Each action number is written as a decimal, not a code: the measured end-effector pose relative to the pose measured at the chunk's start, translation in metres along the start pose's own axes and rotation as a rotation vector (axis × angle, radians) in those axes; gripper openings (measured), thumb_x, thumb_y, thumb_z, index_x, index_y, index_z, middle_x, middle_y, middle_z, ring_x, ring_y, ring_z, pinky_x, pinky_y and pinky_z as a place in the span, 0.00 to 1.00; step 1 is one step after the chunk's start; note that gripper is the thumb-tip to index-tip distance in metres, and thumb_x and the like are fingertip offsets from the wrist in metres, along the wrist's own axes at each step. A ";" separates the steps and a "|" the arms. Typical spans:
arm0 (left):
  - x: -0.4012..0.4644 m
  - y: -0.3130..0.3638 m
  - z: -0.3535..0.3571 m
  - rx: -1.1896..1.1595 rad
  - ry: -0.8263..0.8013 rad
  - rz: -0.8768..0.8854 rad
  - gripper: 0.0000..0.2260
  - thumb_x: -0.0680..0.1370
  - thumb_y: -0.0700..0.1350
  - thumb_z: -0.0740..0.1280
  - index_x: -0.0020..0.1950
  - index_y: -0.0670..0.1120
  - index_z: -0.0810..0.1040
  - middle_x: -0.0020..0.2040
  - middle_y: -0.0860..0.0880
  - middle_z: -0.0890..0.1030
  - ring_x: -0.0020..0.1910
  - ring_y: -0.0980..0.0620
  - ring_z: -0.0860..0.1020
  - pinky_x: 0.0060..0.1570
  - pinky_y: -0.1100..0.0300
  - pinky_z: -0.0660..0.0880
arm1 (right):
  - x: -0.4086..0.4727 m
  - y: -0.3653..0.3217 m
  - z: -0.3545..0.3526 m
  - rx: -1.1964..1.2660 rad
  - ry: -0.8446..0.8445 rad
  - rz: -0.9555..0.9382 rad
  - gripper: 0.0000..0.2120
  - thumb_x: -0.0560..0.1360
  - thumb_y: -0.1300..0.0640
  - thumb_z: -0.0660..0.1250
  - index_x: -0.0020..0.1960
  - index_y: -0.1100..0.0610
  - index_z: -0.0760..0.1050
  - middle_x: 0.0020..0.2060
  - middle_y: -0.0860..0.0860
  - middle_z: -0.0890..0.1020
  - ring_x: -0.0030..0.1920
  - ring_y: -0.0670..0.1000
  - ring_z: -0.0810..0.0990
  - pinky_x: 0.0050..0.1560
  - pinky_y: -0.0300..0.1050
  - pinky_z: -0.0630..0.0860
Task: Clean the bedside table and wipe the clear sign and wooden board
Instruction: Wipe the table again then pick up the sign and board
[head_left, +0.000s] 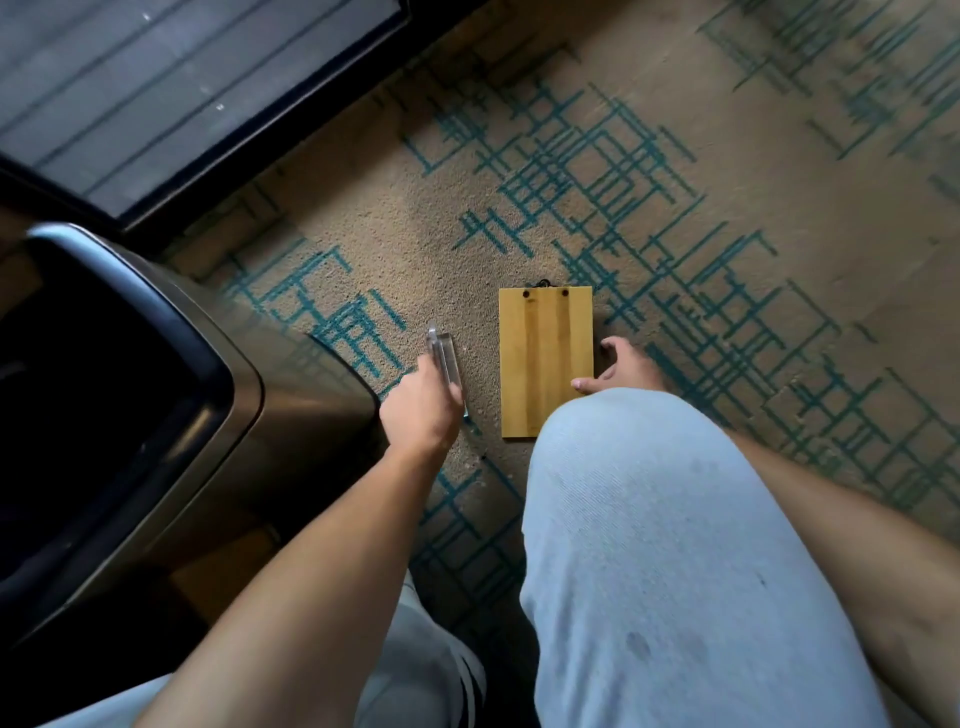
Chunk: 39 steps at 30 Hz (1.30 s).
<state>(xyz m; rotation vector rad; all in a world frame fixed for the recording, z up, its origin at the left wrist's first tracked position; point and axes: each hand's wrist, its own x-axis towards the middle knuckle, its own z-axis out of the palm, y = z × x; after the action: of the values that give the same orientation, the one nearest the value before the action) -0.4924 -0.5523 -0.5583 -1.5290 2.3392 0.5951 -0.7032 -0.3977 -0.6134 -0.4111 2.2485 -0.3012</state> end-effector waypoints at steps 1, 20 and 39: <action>-0.002 -0.001 0.001 0.004 -0.019 0.000 0.10 0.79 0.50 0.63 0.56 0.45 0.72 0.49 0.42 0.83 0.46 0.39 0.81 0.41 0.54 0.69 | -0.002 -0.001 0.003 0.017 -0.001 0.028 0.42 0.65 0.43 0.80 0.71 0.53 0.65 0.56 0.58 0.81 0.55 0.57 0.80 0.56 0.57 0.78; 0.010 0.013 -0.018 -0.210 -0.014 -0.081 0.08 0.81 0.48 0.60 0.58 0.46 0.70 0.51 0.42 0.83 0.42 0.44 0.77 0.47 0.53 0.76 | -0.016 -0.025 -0.028 0.404 0.122 -0.151 0.11 0.82 0.58 0.60 0.62 0.62 0.74 0.54 0.57 0.81 0.52 0.54 0.78 0.49 0.46 0.73; 0.037 0.086 -0.199 -0.430 0.235 0.216 0.18 0.78 0.46 0.62 0.69 0.48 0.71 0.58 0.45 0.82 0.51 0.46 0.79 0.51 0.55 0.74 | -0.036 -0.101 -0.148 0.748 0.266 -0.296 0.33 0.69 0.33 0.70 0.64 0.56 0.78 0.52 0.48 0.85 0.48 0.45 0.84 0.48 0.39 0.80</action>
<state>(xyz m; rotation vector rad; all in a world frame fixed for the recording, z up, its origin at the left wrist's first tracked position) -0.5880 -0.6480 -0.3847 -1.5977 2.7080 1.0838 -0.7743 -0.4648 -0.4594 -0.3018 2.1220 -1.3602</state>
